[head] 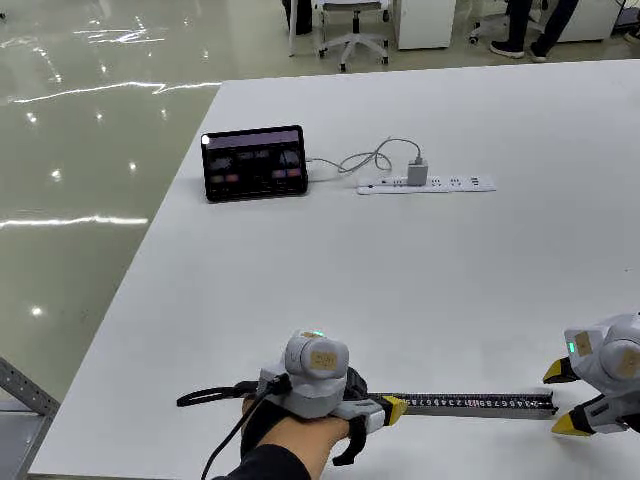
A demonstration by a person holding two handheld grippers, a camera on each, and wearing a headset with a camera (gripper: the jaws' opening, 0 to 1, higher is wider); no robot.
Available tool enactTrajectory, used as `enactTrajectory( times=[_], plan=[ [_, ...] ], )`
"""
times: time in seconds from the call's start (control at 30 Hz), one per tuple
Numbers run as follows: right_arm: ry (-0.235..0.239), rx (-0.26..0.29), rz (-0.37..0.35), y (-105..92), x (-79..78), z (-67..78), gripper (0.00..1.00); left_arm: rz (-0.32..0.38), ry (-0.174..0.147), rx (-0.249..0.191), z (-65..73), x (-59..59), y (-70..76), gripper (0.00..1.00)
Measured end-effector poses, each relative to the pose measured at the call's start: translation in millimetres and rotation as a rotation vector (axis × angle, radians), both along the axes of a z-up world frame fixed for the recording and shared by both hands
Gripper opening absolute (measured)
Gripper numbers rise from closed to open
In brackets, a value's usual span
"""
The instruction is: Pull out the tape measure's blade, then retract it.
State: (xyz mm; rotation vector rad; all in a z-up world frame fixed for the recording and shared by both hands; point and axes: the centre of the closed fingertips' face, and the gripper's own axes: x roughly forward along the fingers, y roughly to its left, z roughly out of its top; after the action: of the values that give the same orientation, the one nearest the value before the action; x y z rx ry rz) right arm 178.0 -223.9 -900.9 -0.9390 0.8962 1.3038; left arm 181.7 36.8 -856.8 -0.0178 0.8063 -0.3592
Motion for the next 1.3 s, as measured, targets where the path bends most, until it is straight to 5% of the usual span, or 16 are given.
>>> enactTrajectory(
  times=[0.33,0.63,0.77,1.0,1.03,1.3],
  plan=[
    [0.051,-0.014,-0.008,1.9,-5.3,-5.1,0.12,0.023,-0.018,-0.007,2.6,3.8,0.3,0.83],
    [0.054,-0.047,-0.034,2.3,-3.0,-6.3,0.12,0.062,-0.005,-0.001,-1.4,5.5,5.9,0.83],
    [0.064,-0.067,-0.048,2.5,-1.7,-6.8,0.12,0.055,-0.005,0.084,-4.4,4.3,18.0,0.68],
    [0.074,-0.076,-0.073,2.0,-2.1,-6.2,0.11,0.086,0.017,0.080,-11.6,7.0,23.4,0.61],
    [0.074,-0.076,-0.076,2.0,-2.3,-6.2,0.11,0.073,0.025,0.052,-11.7,5.3,18.5,0.59],
    [0.077,-0.069,-0.091,3.1,-3.7,-4.2,0.11,0.063,0.017,0.084,-11.9,5.5,20.8,0.57]
  ],
)
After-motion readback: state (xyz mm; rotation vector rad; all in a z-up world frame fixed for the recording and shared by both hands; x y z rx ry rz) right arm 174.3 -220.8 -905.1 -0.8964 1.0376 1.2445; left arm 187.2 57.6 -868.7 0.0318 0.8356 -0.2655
